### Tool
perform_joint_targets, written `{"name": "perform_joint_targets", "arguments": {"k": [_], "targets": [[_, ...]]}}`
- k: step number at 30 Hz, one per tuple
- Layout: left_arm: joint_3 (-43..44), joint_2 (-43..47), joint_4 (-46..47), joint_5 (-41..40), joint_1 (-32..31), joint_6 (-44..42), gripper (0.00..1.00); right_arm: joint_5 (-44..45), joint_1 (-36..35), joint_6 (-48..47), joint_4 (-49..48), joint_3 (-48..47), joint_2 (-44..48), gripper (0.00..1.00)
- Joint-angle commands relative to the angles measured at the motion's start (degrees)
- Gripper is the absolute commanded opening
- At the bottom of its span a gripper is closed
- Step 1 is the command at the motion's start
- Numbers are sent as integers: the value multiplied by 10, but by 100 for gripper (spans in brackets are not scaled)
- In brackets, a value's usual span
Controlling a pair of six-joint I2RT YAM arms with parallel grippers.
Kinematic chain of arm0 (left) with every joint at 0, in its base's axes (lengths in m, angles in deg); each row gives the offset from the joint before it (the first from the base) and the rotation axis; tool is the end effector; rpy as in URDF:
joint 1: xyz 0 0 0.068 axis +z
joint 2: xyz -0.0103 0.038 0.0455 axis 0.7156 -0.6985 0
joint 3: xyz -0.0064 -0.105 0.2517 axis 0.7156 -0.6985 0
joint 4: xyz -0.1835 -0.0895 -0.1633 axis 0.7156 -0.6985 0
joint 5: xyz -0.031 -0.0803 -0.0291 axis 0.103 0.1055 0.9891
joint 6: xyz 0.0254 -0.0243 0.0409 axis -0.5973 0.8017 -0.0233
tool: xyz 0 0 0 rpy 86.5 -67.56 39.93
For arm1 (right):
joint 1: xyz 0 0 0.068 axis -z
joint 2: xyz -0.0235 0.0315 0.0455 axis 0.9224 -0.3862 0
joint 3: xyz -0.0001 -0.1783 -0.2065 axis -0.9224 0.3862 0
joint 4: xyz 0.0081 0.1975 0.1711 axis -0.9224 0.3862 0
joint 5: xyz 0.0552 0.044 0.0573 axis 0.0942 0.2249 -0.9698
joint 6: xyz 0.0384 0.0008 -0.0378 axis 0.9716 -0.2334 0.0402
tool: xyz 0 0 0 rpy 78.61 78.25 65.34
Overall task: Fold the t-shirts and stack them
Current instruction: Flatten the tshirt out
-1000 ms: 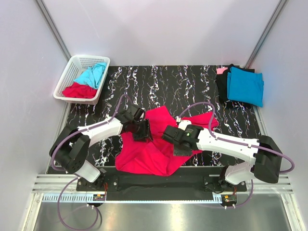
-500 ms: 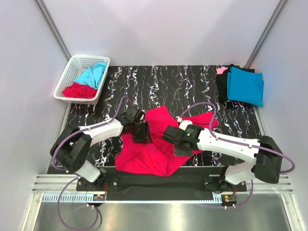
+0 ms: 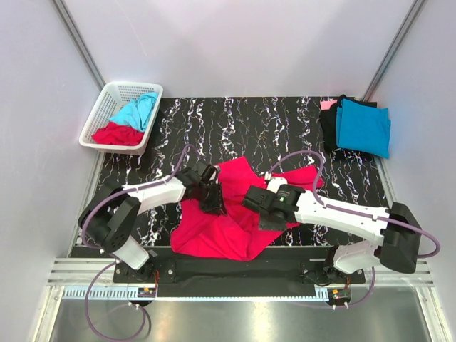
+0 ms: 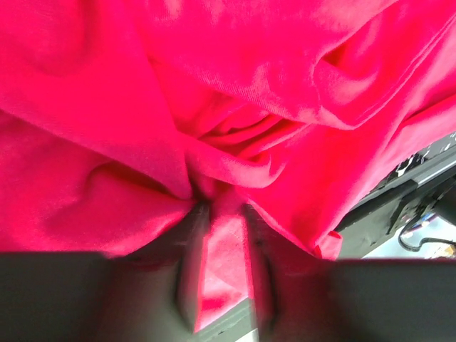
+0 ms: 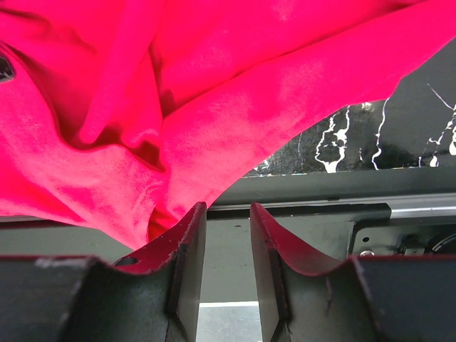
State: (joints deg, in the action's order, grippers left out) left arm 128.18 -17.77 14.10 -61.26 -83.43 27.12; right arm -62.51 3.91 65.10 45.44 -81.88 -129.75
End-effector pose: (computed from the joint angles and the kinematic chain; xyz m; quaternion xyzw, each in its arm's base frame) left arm 0.2207 -0.1858 0.1576 0.0098 0.9607 -0.2694 0.0658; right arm 0.1165 0.2077 0.2434 0.0089 0.9834 0.0123 0.1809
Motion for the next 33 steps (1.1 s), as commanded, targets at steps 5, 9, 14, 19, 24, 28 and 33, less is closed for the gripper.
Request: {"name": "perform_joint_targets", "arguments": {"k": [5, 9, 14, 19, 24, 28, 33], "targets": [[-3, 24, 11, -1, -8, 5, 1, 37, -3, 23, 19, -2, 23, 38], [-6, 70, -19, -30, -8, 5, 0, 69, -3, 50, 39, 1, 25, 38], [15, 186, -124, -114, -8, 6, 0, 111, 47, 52, 56, 16, 34, 43], [124, 327, -272, -286, -7, 6, 0, 94, 135, -5, 12, 52, 47, 45], [213, 384, -396, -394, -3, 17, 0, 47, 211, -48, -77, 105, 46, 46], [259, 413, -472, -508, -1, 43, 0, 25, 252, -71, -121, 123, 26, 46], [304, 443, -559, -596, -1, 75, 0, 36, 286, -96, -133, 95, 2, 46]]}}
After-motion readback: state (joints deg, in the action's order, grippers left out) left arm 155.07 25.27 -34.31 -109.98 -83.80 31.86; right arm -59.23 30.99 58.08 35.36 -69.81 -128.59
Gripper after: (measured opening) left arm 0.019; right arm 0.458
